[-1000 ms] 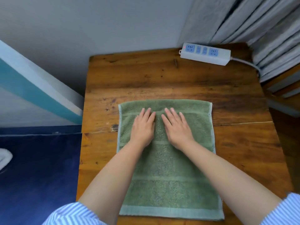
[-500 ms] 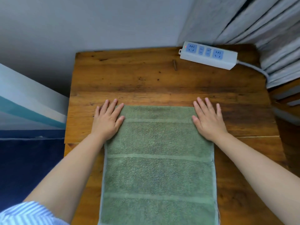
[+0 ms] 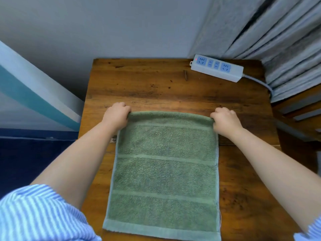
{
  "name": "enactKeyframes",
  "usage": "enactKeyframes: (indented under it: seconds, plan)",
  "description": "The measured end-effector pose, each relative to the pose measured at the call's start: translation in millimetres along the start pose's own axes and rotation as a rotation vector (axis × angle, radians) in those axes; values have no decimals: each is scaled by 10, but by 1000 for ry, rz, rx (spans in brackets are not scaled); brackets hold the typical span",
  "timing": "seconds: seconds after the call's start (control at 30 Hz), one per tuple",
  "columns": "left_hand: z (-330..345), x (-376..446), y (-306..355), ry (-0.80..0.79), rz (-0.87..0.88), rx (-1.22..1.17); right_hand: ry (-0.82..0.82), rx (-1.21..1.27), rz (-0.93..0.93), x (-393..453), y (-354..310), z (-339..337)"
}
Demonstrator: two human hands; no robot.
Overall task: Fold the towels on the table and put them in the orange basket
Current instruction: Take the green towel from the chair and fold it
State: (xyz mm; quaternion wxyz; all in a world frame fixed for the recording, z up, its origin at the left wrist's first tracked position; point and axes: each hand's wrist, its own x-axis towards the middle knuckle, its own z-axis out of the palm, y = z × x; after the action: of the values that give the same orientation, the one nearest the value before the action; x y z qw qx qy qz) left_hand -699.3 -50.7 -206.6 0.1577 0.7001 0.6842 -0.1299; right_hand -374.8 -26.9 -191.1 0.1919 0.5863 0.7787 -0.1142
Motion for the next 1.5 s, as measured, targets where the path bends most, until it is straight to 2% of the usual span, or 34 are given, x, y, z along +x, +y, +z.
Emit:
enactKeyframes:
  seconds: [0.2, 0.43, 0.6, 0.83, 0.9, 1.03, 1.2, 1.37, 1.5]
  plan:
    - [-162, -531, -155, 83, 76, 12, 264, 138, 31, -528, -56, -55]
    - [-130, -1457, -134, 178, 235, 152, 412, 169, 36, -1519, -252, 72]
    - [129, -2174, -104, 100, 339, 237, 353, 124, 29, -2236, -410, 401]
    - [567, -2753, -73, 18, 370, 285, 314, 100, 8, -2898, -592, 835]
    - [644, -2824, -59, 13, 369, 283, 309, 96, 11, -2988, -600, 903]
    - [807, -2944, -49, 23, 385, 302, 403, 96, -76, -3117, -631, 985]
    - [1039, -2973, -43, -24, 333, 370, 341, 33, -142, -3131, -724, 1182]
    - [1189, -2983, -16, -137, 281, 405, 329, -36, -144, -3102, -754, 1401]
    - [1265, -3017, 44, -199, 270, 398, 133, -25, -32, -3101, -720, 1534]
